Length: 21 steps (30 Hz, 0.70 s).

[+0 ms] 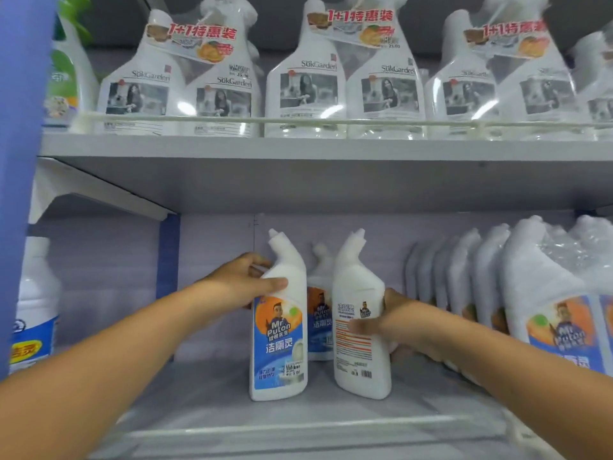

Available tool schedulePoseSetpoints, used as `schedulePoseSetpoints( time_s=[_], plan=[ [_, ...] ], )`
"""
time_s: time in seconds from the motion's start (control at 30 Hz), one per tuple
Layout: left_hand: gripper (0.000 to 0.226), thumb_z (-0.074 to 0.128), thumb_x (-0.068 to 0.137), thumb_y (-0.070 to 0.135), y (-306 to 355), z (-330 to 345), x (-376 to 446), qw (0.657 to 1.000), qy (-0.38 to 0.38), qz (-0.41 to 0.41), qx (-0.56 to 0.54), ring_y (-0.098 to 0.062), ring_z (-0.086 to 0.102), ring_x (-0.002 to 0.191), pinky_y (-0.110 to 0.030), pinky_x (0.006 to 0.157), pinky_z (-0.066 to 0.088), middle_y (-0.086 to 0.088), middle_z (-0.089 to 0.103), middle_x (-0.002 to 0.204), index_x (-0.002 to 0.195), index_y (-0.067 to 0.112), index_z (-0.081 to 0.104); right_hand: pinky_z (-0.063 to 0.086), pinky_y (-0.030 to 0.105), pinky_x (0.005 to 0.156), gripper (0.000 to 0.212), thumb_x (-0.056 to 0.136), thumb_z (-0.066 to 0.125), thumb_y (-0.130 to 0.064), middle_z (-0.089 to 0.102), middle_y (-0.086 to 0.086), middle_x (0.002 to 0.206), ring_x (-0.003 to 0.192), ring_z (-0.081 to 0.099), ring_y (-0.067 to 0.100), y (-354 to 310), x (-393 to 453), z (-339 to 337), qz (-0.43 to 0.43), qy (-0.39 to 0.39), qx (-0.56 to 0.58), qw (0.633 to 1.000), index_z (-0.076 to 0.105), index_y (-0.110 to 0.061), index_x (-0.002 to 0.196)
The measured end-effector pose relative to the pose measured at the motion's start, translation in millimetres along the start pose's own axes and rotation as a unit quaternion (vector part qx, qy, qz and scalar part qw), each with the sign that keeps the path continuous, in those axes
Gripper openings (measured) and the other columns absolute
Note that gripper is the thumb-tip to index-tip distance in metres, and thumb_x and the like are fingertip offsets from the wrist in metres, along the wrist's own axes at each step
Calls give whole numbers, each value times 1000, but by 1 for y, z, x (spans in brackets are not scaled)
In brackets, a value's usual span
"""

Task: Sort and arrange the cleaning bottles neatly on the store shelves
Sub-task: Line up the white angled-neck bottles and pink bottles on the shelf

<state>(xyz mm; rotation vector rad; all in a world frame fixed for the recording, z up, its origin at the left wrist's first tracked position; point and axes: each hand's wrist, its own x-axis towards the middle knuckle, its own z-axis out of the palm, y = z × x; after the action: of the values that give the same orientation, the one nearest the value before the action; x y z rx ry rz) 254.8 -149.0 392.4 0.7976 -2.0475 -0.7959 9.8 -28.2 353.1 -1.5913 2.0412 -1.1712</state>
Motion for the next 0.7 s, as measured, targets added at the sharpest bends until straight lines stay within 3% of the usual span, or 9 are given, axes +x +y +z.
schedulePoseSetpoints(
  time_s=[0.1, 0.2, 0.3, 0.4, 0.53, 0.6, 0.7],
  plan=[
    [27, 75, 90, 35, 15, 0, 9, 995, 31, 40, 83, -9, 68, 91, -22, 74, 55, 5, 69, 104, 111, 22, 63, 61, 42, 88, 46, 91, 69, -49, 75, 3, 110, 99, 74, 23, -19, 13, -33, -31, -2, 40, 999, 56, -17, 122],
    [27, 76, 89, 37, 18, -3, 15, 984, 39, 50, 166, -17, 67, 96, -31, 83, 56, 0, 69, 105, 105, 19, 65, 57, 44, 98, 46, 93, 70, -37, 74, 2, 115, 105, 73, 22, -34, 34, -55, -102, 14, 162, 981, 55, -20, 133],
    [23, 76, 89, 35, 17, -9, 17, 986, 13, 43, 163, -15, 70, 94, -28, 75, 61, 1, 69, 107, 104, 22, 65, 53, 42, 103, 41, 96, 67, -20, 73, 0, 124, 113, 70, 21, -37, 53, -55, -116, -67, 218, 967, 55, -21, 136],
    [20, 76, 90, 33, 17, -15, 17, 985, -18, 46, 165, -9, 71, 90, -22, 68, 60, 9, 68, 108, 104, 27, 63, 52, 43, 105, 34, 99, 62, -17, 71, -1, 128, 119, 67, 23, -40, 65, -49, -134, -115, 192, 965, 57, -23, 132],
    [27, 79, 86, 38, 13, -19, 20, 969, -32, 62, 236, -6, 70, 92, -26, 80, 58, 16, 67, 113, 106, 35, 60, 63, 33, 75, 30, 95, 70, -34, 70, -3, 110, 96, 71, 18, -50, 58, -41, -167, 17, 48, 985, 55, -26, 120],
    [28, 79, 85, 39, 10, -20, 20, 969, -33, 67, 237, -5, 70, 90, -25, 81, 55, 18, 67, 113, 106, 37, 60, 64, 36, 67, 30, 91, 71, -43, 66, -4, 101, 87, 70, 18, -54, 59, -30, -186, 86, -8, 979, 55, -27, 111],
    [28, 79, 86, 39, 7, -19, 19, 972, -33, 72, 221, -5, 71, 86, -23, 77, 55, 21, 66, 112, 107, 39, 60, 48, 33, 55, 35, 91, 64, -52, 60, 0, 91, 80, 62, 24, -59, 76, -11, -216, 198, -160, 943, 53, -19, 96]
  ],
)
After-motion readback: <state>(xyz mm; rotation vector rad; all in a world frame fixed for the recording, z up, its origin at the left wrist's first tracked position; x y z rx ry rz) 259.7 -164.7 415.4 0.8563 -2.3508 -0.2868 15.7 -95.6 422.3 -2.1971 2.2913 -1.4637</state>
